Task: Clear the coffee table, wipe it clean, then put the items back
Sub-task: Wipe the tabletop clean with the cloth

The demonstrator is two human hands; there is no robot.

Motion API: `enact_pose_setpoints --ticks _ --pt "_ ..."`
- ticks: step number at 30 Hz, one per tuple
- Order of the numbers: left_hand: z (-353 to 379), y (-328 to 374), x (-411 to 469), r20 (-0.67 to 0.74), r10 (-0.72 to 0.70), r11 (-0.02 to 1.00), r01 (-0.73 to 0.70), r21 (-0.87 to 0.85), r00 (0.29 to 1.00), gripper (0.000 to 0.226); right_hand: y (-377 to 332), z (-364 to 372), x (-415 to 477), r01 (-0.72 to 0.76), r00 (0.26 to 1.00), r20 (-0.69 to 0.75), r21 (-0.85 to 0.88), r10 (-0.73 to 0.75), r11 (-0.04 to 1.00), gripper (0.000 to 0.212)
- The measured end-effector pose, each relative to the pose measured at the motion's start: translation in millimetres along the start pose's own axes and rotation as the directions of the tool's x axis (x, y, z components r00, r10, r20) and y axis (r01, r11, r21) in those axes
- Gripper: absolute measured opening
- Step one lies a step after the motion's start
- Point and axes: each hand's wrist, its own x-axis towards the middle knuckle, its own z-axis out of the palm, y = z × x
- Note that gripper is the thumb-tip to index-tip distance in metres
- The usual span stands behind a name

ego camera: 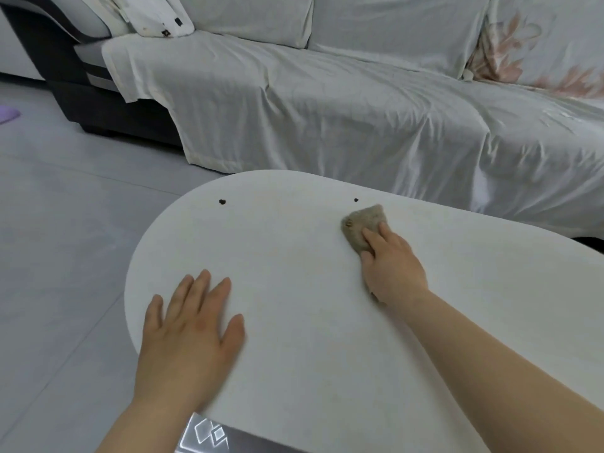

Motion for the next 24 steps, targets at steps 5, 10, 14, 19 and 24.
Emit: enact_pose_setpoints --ticks 5,10,14,19,24 --pt "-2.3 -2.1 3.0 -0.051 -0.064 0.996 0.061 -0.058 0.997 0.062 18.4 -13.6 44.2 -0.137 0.988 -0.068 -0.010 0.136 0.991 0.045" --pt "-2.1 1.0 3.8 -0.037 -0.108 0.993 0.106 -0.048 0.993 0.079 -9.0 -8.8 78.9 -0.303 0.951 -0.073 -0.029 0.300 0.953 0.050" --pt "-0.1 -0.3 3.1 -0.079 -0.103 0.991 0.096 -0.090 0.992 0.083 -70.9 18.3 82.6 -0.079 0.995 -0.060 -0.002 0.079 0.997 0.046" --pt "-1.3 -0.2 1.2 -0.109 -0.110 0.983 0.092 -0.156 0.988 0.080 -110.9 38.9 64.4 0.273 0.959 0.060 0.061 -0.277 0.960 0.045" --pt "-1.5 -8.5 3.4 -0.140 -0.097 0.974 0.065 -0.216 0.985 0.071 -51.1 9.6 83.3 0.115 0.993 -0.010 0.065 -0.115 0.991 0.043"
